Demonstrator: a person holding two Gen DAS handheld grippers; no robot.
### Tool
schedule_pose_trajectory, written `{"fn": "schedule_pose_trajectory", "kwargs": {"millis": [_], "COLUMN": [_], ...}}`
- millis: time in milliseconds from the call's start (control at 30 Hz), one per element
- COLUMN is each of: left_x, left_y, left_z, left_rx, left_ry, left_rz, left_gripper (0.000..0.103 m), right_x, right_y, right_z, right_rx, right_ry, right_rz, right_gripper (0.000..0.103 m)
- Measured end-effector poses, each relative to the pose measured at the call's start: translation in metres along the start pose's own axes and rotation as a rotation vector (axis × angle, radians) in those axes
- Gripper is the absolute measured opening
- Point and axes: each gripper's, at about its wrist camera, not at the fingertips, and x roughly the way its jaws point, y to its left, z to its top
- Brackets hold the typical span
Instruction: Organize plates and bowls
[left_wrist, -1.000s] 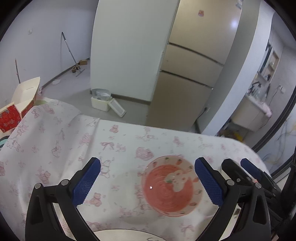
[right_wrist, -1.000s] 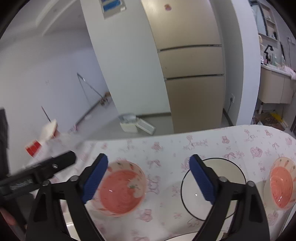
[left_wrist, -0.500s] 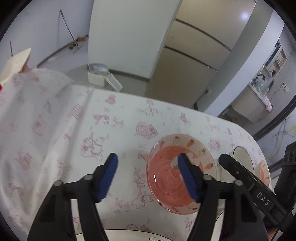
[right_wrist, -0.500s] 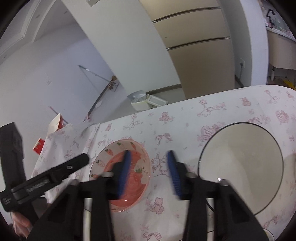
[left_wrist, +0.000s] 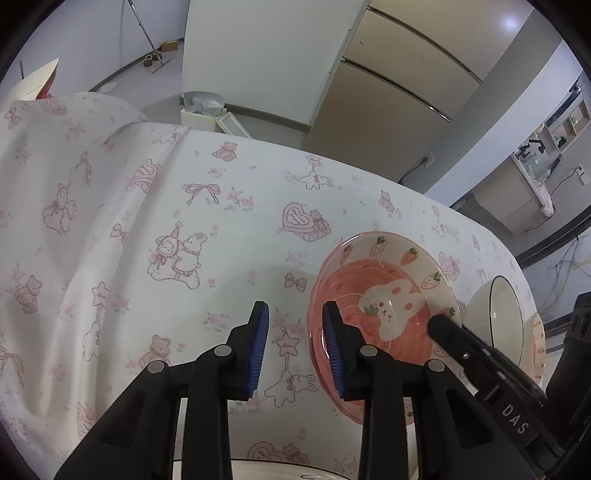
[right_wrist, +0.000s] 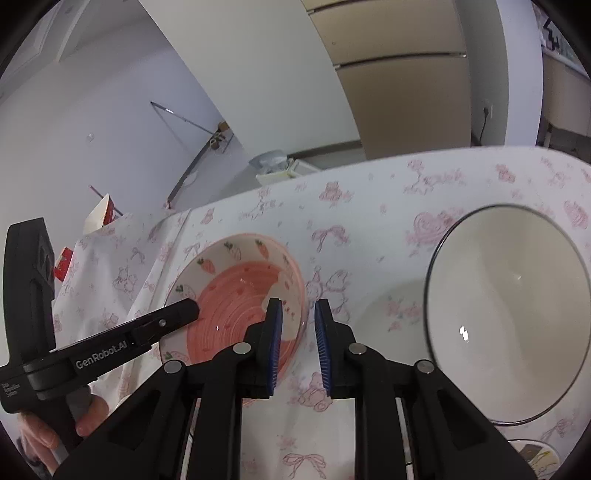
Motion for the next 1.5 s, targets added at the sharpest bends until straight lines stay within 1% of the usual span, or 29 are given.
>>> {"fn": "schedule_pose_trajectory", "kwargs": {"millis": [100, 200, 400, 500, 600, 667, 733, 800, 833, 933, 1000, 1067, 1167, 1267, 1333, 1400, 1500], "left_x": [0.003, 0.007, 0.019, 0.023, 0.029, 0.030, 0.030, 0.030, 0.030, 0.030, 0.029, 0.029, 0.029, 0.018, 0.002, -0.021, -0.047], "left_y": [-0.001, -0.002, -0.006, -0.008, -0.010, -0.011, -0.011, -0.011, -0.010, -0.009, -0.010, -0.011, -0.015, -0.016, -0.024, -0.037, -0.053], "left_z": [-0.001, -0.001, -0.004, -0.005, -0.007, -0.007, -0.007, -0.007, -0.007, -0.006, -0.006, -0.006, -0.008, -0.008, -0.008, -0.009, -0.010], "left_rx": [-0.004, 0.000, 0.003, 0.005, 0.007, -0.001, -0.007, -0.004, -0.003, -0.004, -0.010, -0.016, -0.014, -0.030, -0.011, 0.039, 0.058], "left_ry": [0.006, 0.014, 0.051, 0.061, 0.092, 0.086, 0.085, 0.089, 0.090, 0.093, 0.098, 0.111, 0.118, 0.085, 0.041, -0.033, -0.102], "left_rz": [0.002, 0.015, 0.025, 0.033, 0.025, 0.040, 0.040, 0.034, 0.033, 0.007, -0.022, -0.036, -0.030, -0.050, -0.044, -0.032, -0.054], "left_gripper": [0.033, 0.033, 0.033, 0.033, 0.032, 0.032, 0.032, 0.032, 0.032, 0.030, 0.028, 0.024, 0.023, 0.014, 0.013, 0.013, 0.013], "right_x": [0.006, 0.005, 0.009, 0.011, 0.018, 0.023, 0.029, 0.034, 0.036, 0.034, 0.034, 0.033, 0.031, 0.025, 0.017, 0.000, -0.031], "right_y": [-0.001, -0.001, 0.005, 0.001, -0.005, -0.010, -0.010, -0.009, -0.009, -0.004, -0.002, 0.001, 0.002, -0.005, -0.011, -0.009, -0.003], "right_z": [-0.002, -0.005, -0.007, -0.006, -0.006, -0.006, -0.008, -0.010, -0.012, -0.014, -0.015, -0.015, -0.014, -0.011, -0.007, -0.002, 0.005], "right_rx": [0.017, 0.048, 0.021, 0.039, 0.067, 0.104, 0.103, 0.101, 0.111, 0.093, 0.070, 0.051, 0.050, 0.089, 0.126, 0.123, 0.082], "right_ry": [0.027, 0.012, 0.023, 0.047, 0.078, 0.099, 0.127, 0.149, 0.153, 0.138, 0.130, 0.130, 0.141, 0.141, 0.138, 0.107, 0.035], "right_rz": [0.001, -0.019, -0.033, -0.007, 0.038, 0.062, 0.072, 0.084, 0.092, 0.058, 0.029, 0.017, -0.011, 0.004, 0.045, 0.081, 0.087], "right_gripper": [0.018, 0.018, 0.018, 0.021, 0.024, 0.024, 0.025, 0.030, 0.030, 0.026, 0.018, 0.017, 0.015, 0.015, 0.015, 0.014, 0.014]}}
